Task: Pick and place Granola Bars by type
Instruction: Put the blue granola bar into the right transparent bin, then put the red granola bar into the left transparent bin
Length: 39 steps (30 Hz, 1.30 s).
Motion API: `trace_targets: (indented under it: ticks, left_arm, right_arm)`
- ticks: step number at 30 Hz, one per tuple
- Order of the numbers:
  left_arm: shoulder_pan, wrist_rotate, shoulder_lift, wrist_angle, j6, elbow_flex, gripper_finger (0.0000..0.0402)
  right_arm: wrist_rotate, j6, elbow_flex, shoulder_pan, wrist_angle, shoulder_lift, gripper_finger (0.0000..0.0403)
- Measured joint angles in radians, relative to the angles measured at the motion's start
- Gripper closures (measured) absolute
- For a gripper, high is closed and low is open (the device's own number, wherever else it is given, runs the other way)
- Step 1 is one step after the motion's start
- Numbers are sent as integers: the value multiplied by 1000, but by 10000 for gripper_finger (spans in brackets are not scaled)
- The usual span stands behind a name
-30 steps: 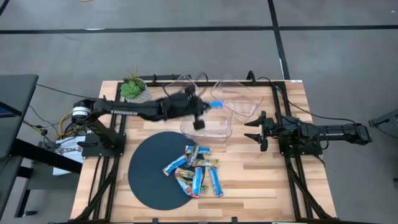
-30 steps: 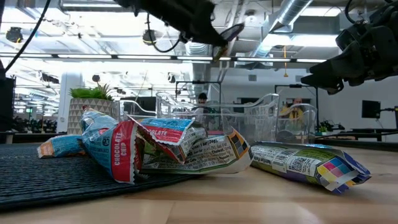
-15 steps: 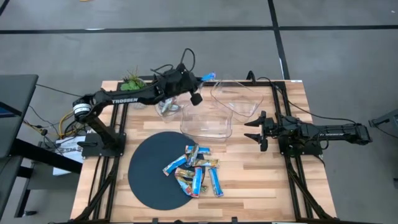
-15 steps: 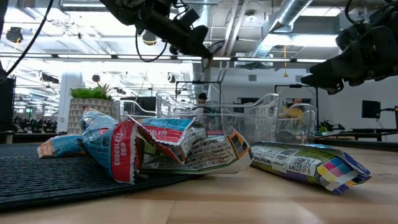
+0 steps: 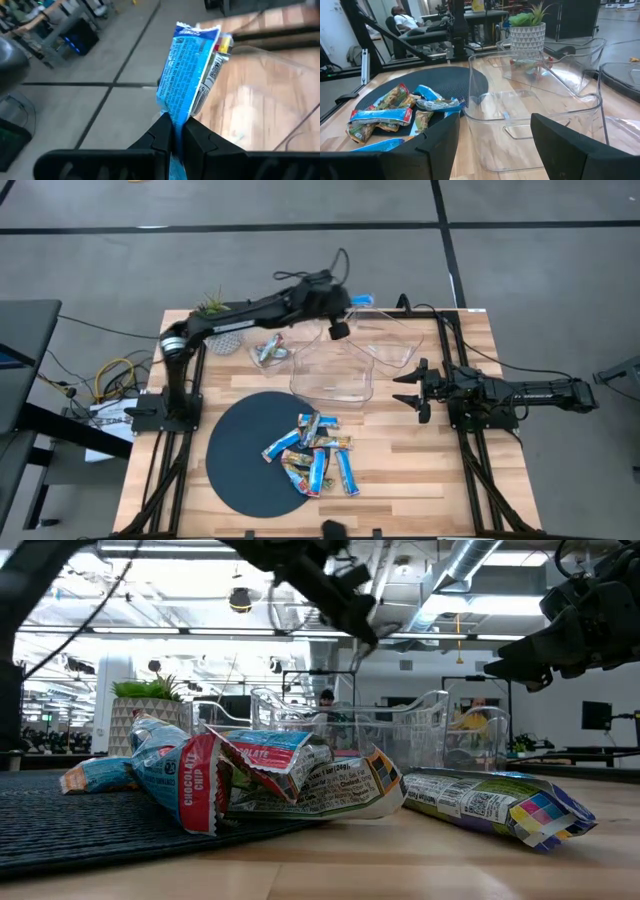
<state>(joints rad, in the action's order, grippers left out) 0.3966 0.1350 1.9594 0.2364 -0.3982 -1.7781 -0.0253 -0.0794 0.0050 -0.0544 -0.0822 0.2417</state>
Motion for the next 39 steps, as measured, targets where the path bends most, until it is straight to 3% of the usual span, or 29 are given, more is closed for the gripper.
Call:
trace_targets:
  ticks: [5, 10, 17, 26, 31, 39]
  left_arm:
    - [-9, -2, 156, 172, -79, -236, 381]
    - [-8, -49, 260, 231, -140, -357, 381]
    - [-9, -79, 286, 233, -154, -361, 354]
    - [-3, -35, 286, 242, -101, -362, 210]
    - [-3, -23, 286, 243, -98, -362, 154]
    - [-25, -74, 285, 286, -86, -362, 140]
  right_arm:
    - [0, 0, 0, 0, 0, 0, 163]
    - [0, 0, 0, 0, 0, 0, 163]
    - [0, 0, 0, 0, 0, 0, 163]
    - [-1, 0, 0, 0, 0, 0, 163]
    - [-1, 0, 0, 0, 0, 0, 163]
    - [-1, 0, 0, 0, 0, 0, 163]
